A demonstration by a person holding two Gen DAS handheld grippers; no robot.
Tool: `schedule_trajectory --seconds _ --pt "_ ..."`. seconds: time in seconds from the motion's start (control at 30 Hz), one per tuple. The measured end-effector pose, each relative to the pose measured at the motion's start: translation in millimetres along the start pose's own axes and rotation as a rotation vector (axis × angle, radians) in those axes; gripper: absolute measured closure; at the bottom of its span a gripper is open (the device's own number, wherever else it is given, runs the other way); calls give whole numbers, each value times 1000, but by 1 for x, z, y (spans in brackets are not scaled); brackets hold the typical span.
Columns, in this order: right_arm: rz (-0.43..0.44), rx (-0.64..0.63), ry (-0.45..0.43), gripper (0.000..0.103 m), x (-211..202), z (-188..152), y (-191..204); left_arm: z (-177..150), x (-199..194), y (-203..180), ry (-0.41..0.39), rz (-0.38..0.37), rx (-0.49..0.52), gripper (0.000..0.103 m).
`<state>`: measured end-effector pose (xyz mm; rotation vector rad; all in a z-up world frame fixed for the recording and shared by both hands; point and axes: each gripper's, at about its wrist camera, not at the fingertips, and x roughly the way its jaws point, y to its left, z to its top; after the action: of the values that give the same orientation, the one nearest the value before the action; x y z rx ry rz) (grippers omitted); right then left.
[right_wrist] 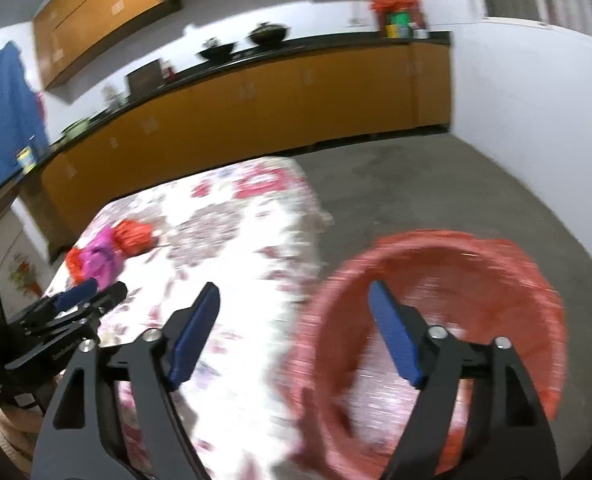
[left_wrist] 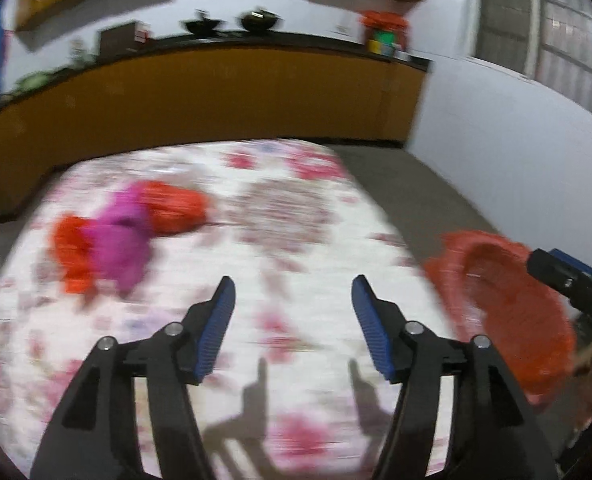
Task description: Collect trash
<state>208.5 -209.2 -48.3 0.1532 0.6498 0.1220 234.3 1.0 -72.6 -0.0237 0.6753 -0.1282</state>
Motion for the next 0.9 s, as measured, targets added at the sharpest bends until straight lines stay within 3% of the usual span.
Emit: schedule_trajectory --seconds 0.13,0.37,0.53,0.67,0.9 --pt "33 -66 23 5 40 1 57 -3 -9 63 -29 157 -37 31" --pt "-6 -126 91 2 103 -4 118 -8 3 166 27 306 -166 23" --pt "-58 -138 128 2 133 -8 132 -15 18 197 87 320 -220 19" --pt "-90 -147 218 2 159 -7 141 -14 34 211 131 316 -242 16" --pt "-109 -156 291 2 189 -5 156 -9 54 220 192 324 -256 13"
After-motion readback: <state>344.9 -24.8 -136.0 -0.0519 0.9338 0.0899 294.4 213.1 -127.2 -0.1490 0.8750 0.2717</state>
